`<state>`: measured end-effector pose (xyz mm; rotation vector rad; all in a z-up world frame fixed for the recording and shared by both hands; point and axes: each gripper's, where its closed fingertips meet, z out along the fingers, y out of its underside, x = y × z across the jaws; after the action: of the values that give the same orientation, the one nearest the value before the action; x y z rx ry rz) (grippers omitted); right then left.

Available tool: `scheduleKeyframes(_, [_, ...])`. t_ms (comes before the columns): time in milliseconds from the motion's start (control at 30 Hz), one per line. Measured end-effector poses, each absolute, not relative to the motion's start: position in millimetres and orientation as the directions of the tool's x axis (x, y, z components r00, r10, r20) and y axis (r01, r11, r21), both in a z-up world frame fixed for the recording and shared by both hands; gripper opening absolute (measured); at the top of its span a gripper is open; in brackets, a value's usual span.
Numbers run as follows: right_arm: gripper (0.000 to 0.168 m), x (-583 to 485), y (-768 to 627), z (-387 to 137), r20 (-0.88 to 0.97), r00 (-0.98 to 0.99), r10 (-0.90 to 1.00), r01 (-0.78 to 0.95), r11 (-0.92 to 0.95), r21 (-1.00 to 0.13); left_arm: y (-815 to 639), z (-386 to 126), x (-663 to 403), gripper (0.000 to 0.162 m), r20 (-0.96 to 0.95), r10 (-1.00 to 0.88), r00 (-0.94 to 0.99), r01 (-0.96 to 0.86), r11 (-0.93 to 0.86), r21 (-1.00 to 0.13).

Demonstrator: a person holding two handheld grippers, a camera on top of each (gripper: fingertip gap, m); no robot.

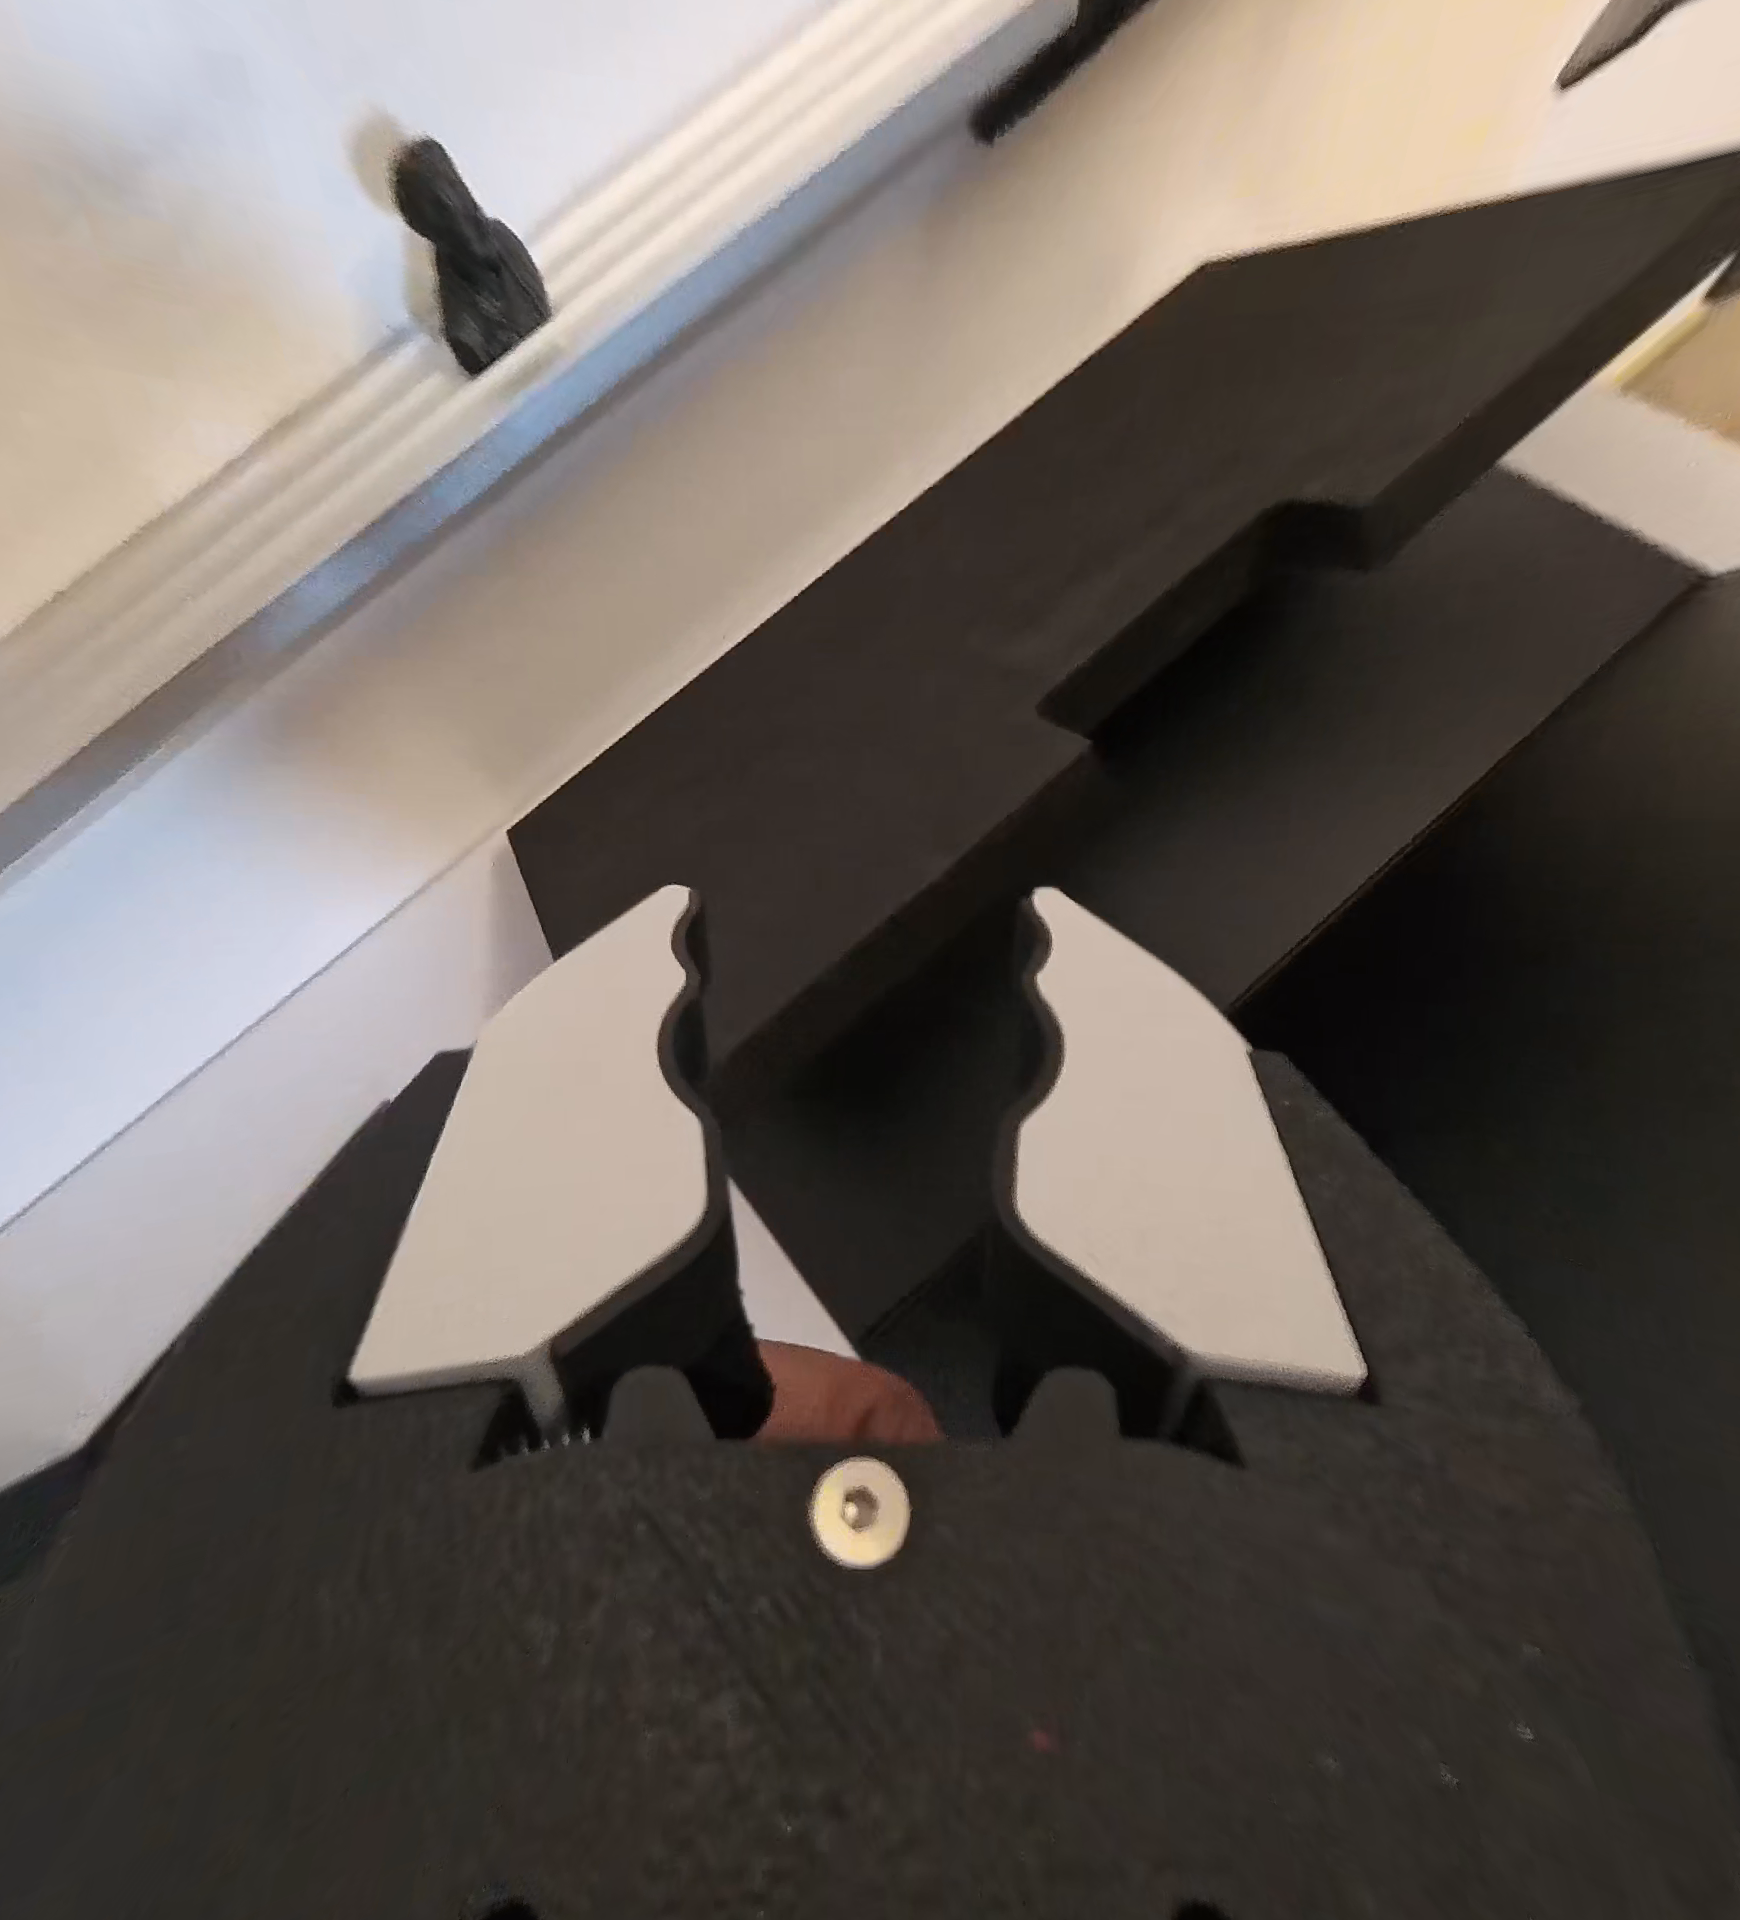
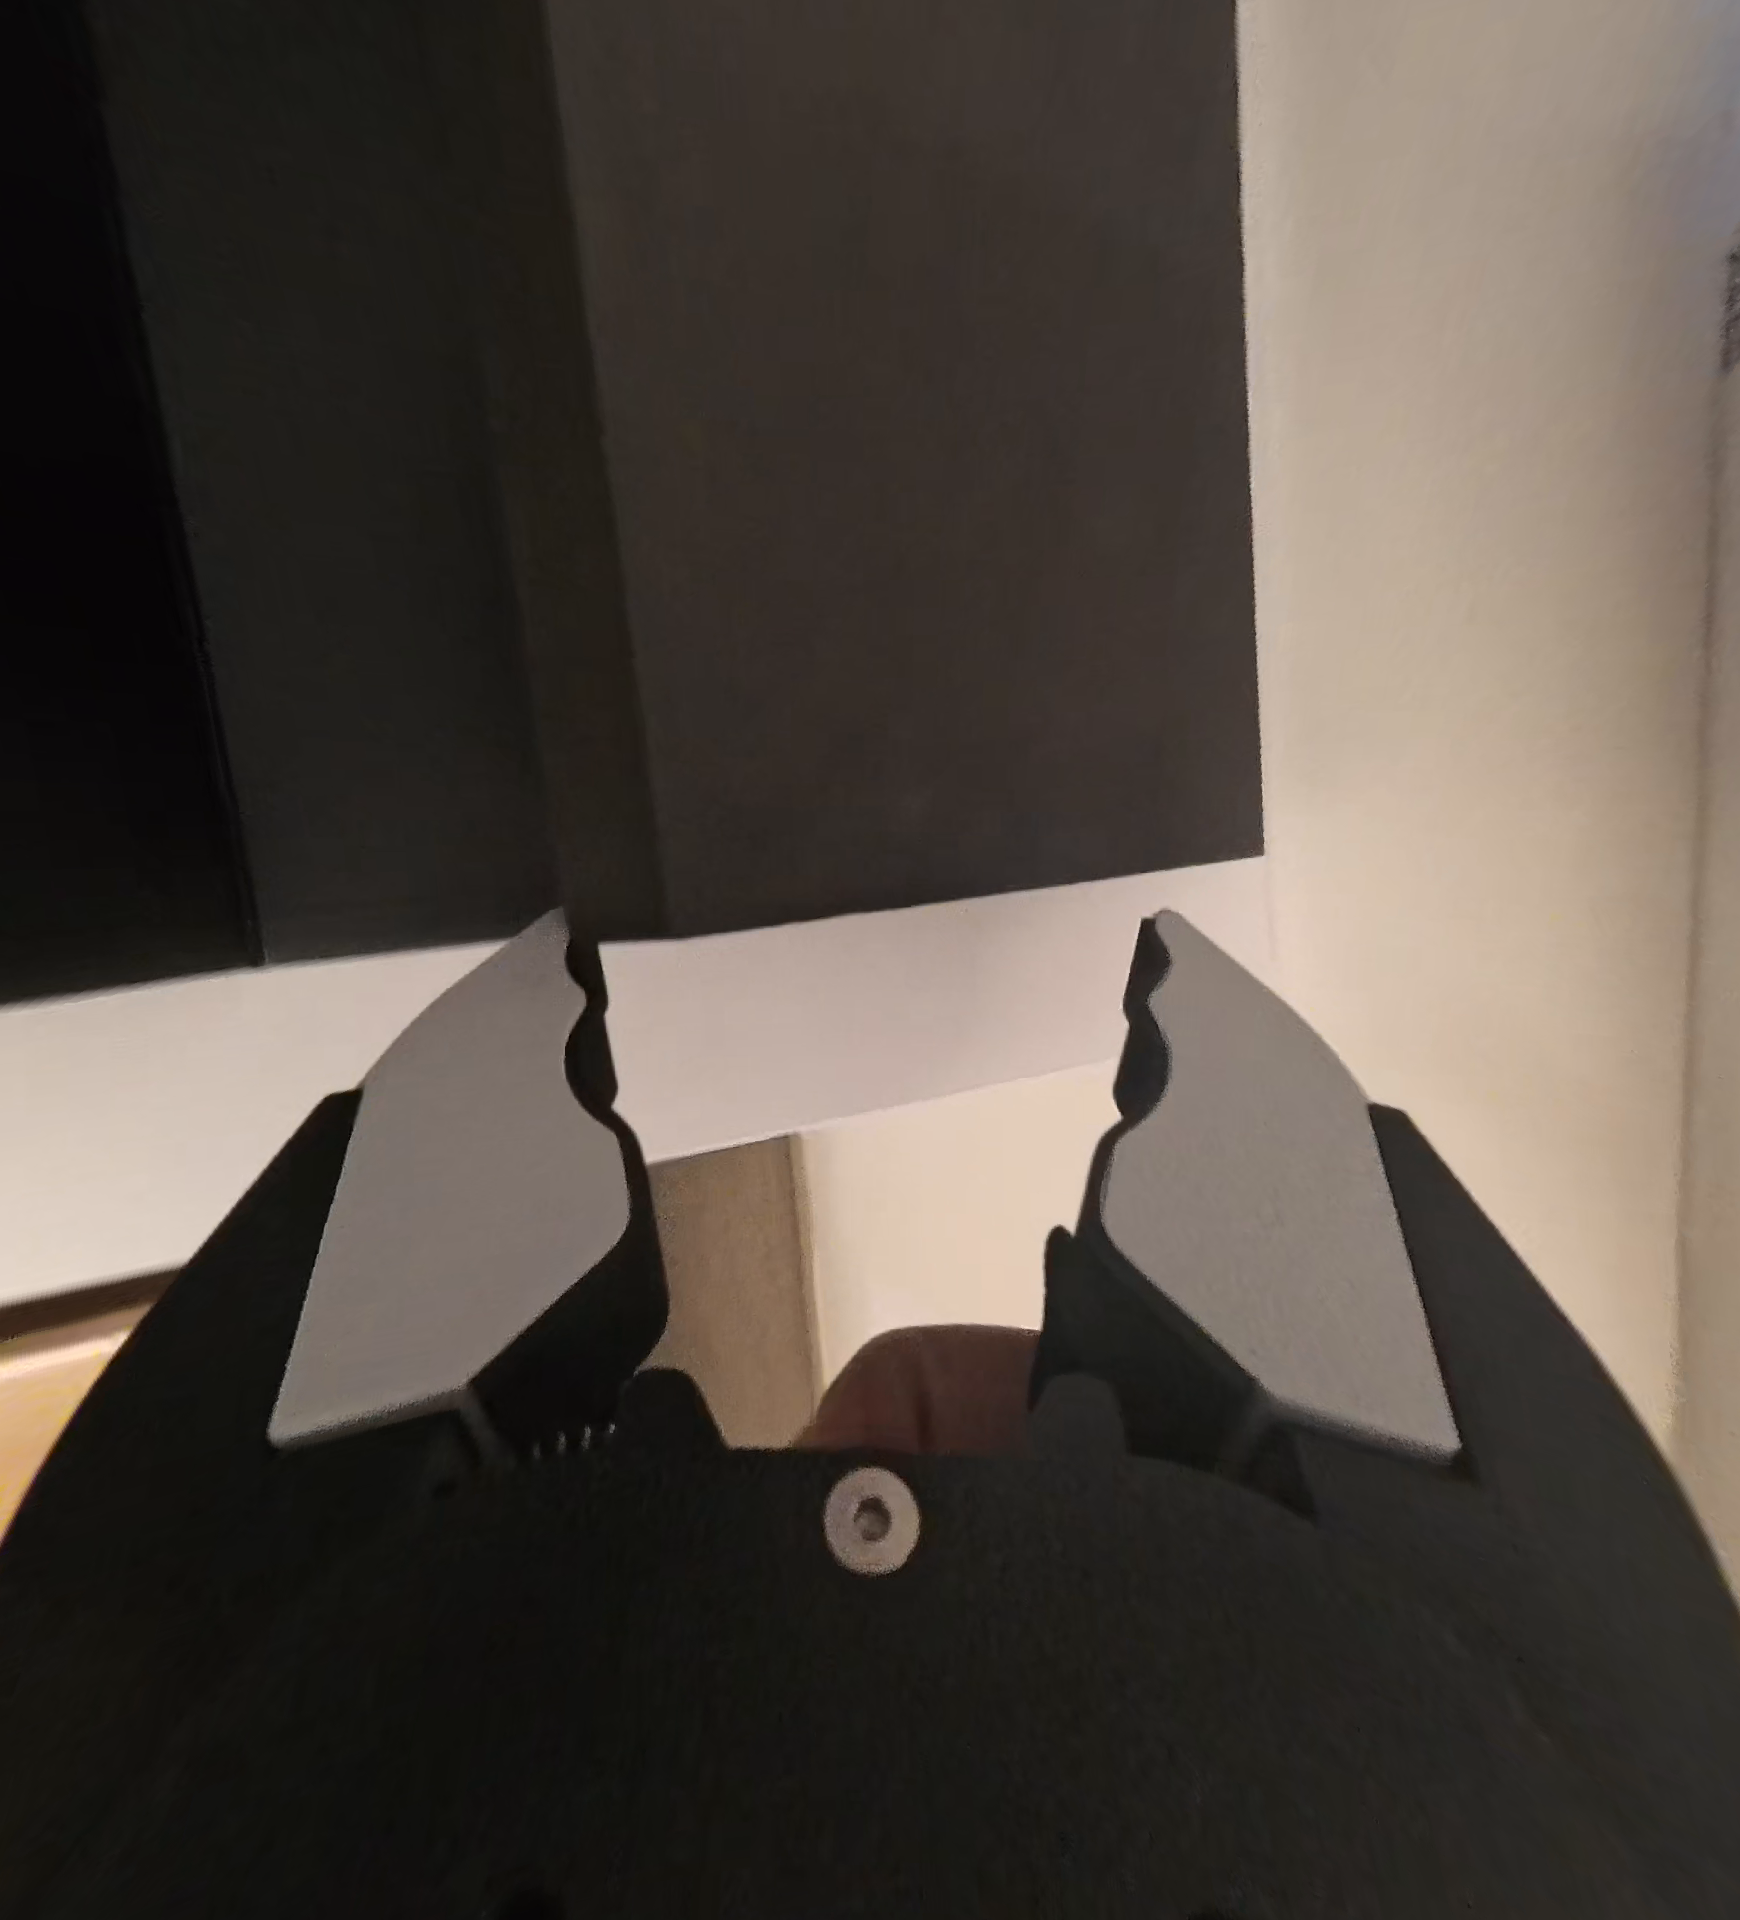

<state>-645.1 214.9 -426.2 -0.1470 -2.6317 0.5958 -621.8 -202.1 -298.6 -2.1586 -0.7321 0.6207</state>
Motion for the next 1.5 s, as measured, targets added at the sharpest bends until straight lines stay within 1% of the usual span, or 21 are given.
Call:
scheduleKeyframes(133, [0.098,-624,222,-412,0.385,-0.918,0.096,-0.075,0.911,-0.406,-215,-271,-579,0.057,-0.157,0.709,0.687,0.311,-0.482,-0.819])
scheduleKeyframes(200, [0.104,-612,230,-417,0.342,-0.937,0.068,-0.067,0.928,-0.366,-222,-262,-560,0.058,-0.127,0.737,0.664,0.331,-0.441,-0.834])
scheduleKeyframes(267, [0.103,-605,231,-412,0.331,-0.940,0.085,-0.047,0.928,-0.371,-230,-250,-539,0.058,-0.100,0.772,0.628,0.356,-0.398,-0.845])
scheduleKeyframes(333, [0.100,-599,220,-388,0.312,-0.934,0.172,0.005,0.882,-0.470,-234,-232,-516,0.054,-0.061,0.802,0.595,0.361,-0.334,-0.871])
scheduleKeyframes(467, [0.093,-565,190,-311,0.241,-0.907,0.344,0.099,0.732,-0.674,-241,-200,-465,0.043,0.002,0.866,0.500,0.381,-0.218,-0.899])
scheduleKeyframes(500, [0.092,-551,182,-292,0.205,-0.902,0.380,0.127,0.687,-0.716,-241,-194,-450,0.042,0.018,0.879,0.477,0.388,-0.192,-0.902])
scheduleKeyframes(567, [0.091,-517,168,-257,0.131,-0.893,0.431,0.180,0.607,-0.774,-242,-182,-417,0.033,0.037,0.903,0.429,0.383,-0.144,-0.913])
scheduleKeyframes(600, [0.086,-500,163,-244,0.112,-0.886,0.451,0.197,0.583,-0.788,-240,-178,-400,0.023,0.049,0.906,0.420,0.383,-0.127,-0.915])
scheduleKeyframes(633, [0.075,-481,157,-232,0.100,-0.887,0.451,0.199,0.567,-0.799,-240,-176,-384,0.006,0.051,0.913,0.404,0.381,-0.117,-0.917])
scheduleKeyframes(667, [0.068,-462,152,-221,0.095,-0.887,0.452,0.193,0.549,-0.814,-241,-175,-366,0.000,0.049,0.924,0.379,0.383,-0.108,-0.918])
scheduleKeyframes(700, [0.054,-444,147,-212,0.092,-0.880,0.466,0.193,0.528,-0.827,-241,-175,-351,0.000,0.056,0.931,0.362,0.388,-0.096,-0.916])
scheduleKeyframes(733, [0.031,-426,141,-204,0.087,-0.875,0.476,0.190,0.503,-0.843,-240,-178,-335,0.000,0.071,0.932,0.357,0.403,-0.085,-0.911])
scheduleKeyframes(833, [0.000,-374,126,-189,0.063,-0.864,0.499,0.187,0.435,-0.881,-233,-188,-293,0.000,0.097,0.936,0.339,0.437,-0.066,-0.897])
scheduleKeyframes(1000, [0.000,-295,91,-204,-0.020,-0.884,0.467,0.244,0.425,-0.872,-213,-212,-238,0.000,0.086,0.926,0.367,0.494,-0.116,-0.861])
scheduleKeyframes(1167, [0.002,-254,60,-240,-0.094,-0.889,0.448,0.334,0.497,-0.801,-185,-231,-219,0.000,0.113,0.898,0.425,0.521,-0.141,-0.842])
scheduleKeyframes(1267, [0.021,-246,49,-246,-0.115,-0.874,0.472,0.372,0.498,-0.783,-167,-237,-219,0.000,0.126,0.879,0.461,0.524,-0.155,-0.837])
scheduleKeyframes(1300, [0.028,-244,47,-250,-0.135,-0.865,0.483,0.398,0.497,-0.771,-161,-239,-220,0.009,0.137,0.872,0.469,0.530,-0.154,-0.834])
scheduleKeyframes(1367, [0.059,-234,42,-263,-0.186,-0.841,0.508,0.468,0.513,-0.719,-155,-245,-224,0.037,0.141,0.872,0.468,0.546,-0.160,-0.822])
scheduleKeyframes(1400, [0.071,-227,39,-271,-0.201,-0.832,0.518,0.494,0.526,-0.692,-154,-247,-226,0.044,0.140,0.876,0.462,0.555,-0.162,-0.816])
scheduleKeyframes(1467, [0.078,-214,33,-286,-0.225,-0.808,0.545,0.542,0.536,-0.647,-147,-251,-227,0.054,0.174,0.866,0.468,0.581,-0.154,-0.799])
scheduleKeyframes(1500, [0.079,-209,30,-297,-0.240,-0.790,0.565,0.574,0.543,-0.613,-143,-256,-227,0.054,0.185,0.856,0.482,0.599,-0.167,-0.783])
